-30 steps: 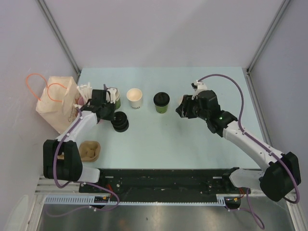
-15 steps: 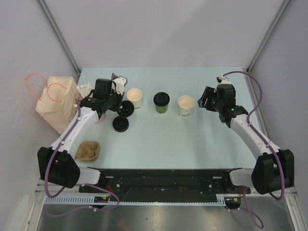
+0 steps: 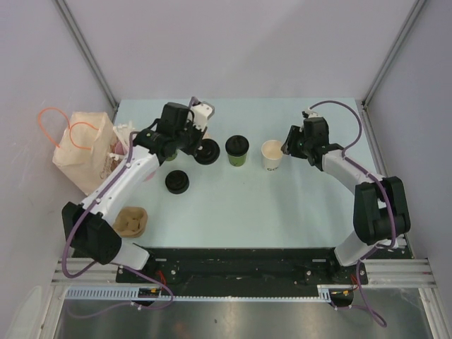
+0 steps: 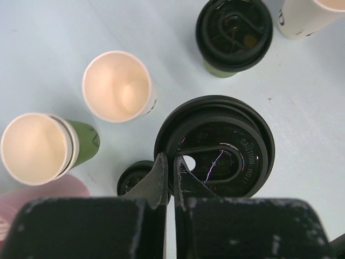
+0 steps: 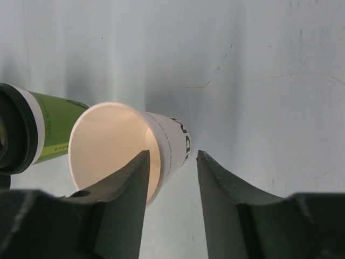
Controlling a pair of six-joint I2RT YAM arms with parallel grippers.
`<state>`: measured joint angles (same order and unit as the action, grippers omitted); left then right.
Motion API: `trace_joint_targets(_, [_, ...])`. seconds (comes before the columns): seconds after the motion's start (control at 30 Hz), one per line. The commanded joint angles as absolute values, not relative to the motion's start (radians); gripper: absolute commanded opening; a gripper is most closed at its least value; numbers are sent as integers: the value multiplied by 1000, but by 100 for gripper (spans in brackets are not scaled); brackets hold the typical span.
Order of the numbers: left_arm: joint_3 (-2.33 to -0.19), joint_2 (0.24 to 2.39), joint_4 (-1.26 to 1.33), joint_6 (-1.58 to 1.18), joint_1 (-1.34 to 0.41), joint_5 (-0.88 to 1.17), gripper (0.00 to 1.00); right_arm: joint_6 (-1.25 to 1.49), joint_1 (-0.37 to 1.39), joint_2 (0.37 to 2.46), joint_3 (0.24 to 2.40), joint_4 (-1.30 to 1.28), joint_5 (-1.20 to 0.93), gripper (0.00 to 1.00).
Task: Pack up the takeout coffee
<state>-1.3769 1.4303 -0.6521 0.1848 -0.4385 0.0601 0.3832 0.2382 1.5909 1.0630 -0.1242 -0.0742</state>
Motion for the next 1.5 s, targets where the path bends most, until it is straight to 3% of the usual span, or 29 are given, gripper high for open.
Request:
trace_joint_targets(0.0, [-1472,1482,-660,198,-491,66,0,371,250,1634,1124,-78,-80,42])
trace_joint_targets(0.4, [-1580,1571,-666,210,-603,84,0,328,279,1591,1137,-176,-81,1])
trace_joint_targets(0.63, [-1588,1589,-670,229,-660,98,0,285,376,1534,1135,-351,-61,0])
trace_joint_targets(0.93, [-1565,1624,-678,229,-703,107,0,302,540,1528,1123,-356,-12,0])
trace_joint_targets(1.03, [-1551,1640,-680,226,-709,110,0,313,558,1539,1121,-341,-15,7])
trace_joint_targets(1.17, [-1540,1651,-678,221,-718,118,0,314,584,1522,1117,-325,-9,29])
trace_joint_targets(1.27, [-1537,1660,-677,222,-727,117,0,325,594,1488,1115,-322,-15,38])
trace_joint_targets(1.47, [-1551,1692,-684,224,-756,106,0,348,574,1370,1103,-354,0,44])
